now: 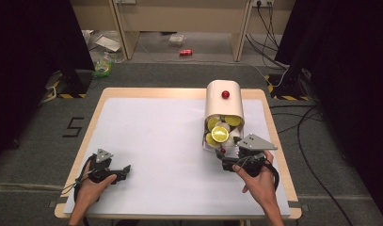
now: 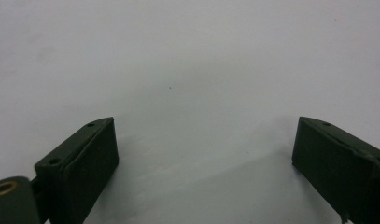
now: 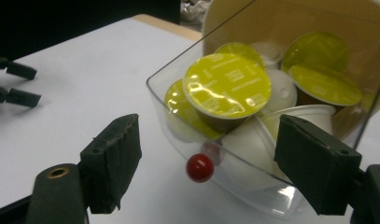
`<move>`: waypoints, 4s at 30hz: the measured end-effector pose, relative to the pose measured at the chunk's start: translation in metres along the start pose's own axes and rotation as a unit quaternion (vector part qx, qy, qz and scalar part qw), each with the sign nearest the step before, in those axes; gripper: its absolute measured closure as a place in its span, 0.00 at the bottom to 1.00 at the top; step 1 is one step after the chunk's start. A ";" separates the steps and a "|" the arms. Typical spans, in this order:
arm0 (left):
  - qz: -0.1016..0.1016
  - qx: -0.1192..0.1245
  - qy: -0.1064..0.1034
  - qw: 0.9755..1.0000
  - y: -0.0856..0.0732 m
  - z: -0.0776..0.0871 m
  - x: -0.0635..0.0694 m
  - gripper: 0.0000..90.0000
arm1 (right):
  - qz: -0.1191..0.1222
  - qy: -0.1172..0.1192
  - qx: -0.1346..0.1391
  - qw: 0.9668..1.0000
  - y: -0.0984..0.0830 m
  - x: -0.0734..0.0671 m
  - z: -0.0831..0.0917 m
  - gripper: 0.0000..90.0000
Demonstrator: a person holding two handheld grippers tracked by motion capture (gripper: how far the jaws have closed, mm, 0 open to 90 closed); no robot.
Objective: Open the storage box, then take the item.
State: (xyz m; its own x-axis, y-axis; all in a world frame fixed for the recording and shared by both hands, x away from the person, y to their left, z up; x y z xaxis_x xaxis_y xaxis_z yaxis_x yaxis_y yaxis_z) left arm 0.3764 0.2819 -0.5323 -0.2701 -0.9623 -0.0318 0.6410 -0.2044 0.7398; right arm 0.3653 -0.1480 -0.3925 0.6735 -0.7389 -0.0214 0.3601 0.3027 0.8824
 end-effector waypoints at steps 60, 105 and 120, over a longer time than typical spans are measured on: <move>0.000 0.000 0.001 1.000 0.000 0.000 0.000 0.06 | -0.026 -0.033 0.010 0.999 0.025 0.012 -0.043 0.29; -0.001 0.000 0.001 1.000 0.000 0.000 0.000 0.06 | -0.049 -0.019 -0.011 0.999 0.014 0.003 -0.041 0.43; -0.001 0.000 0.001 1.000 0.000 0.000 0.000 0.06 | -0.050 -0.023 0.033 0.998 0.027 0.004 -0.022 0.43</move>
State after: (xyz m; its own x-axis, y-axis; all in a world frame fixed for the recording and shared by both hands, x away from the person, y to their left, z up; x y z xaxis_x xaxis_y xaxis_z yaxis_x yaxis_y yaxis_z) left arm 0.3765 0.2814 -0.5326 -0.2698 -0.9623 -0.0348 0.6402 -0.2063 0.7400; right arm 0.3920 -0.1293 -0.3793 0.6049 -0.7912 -0.0902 0.3794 0.1868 0.9062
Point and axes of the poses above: each handheld gripper's, and its own axes: z roughly backward along the jaws, y roughly out of its top, x roughly to its right, the point moved 4 cm from there along -z, roughly forward along the jaws, and after that the axes turned 6 degrees about y, right-handed, at the moved point
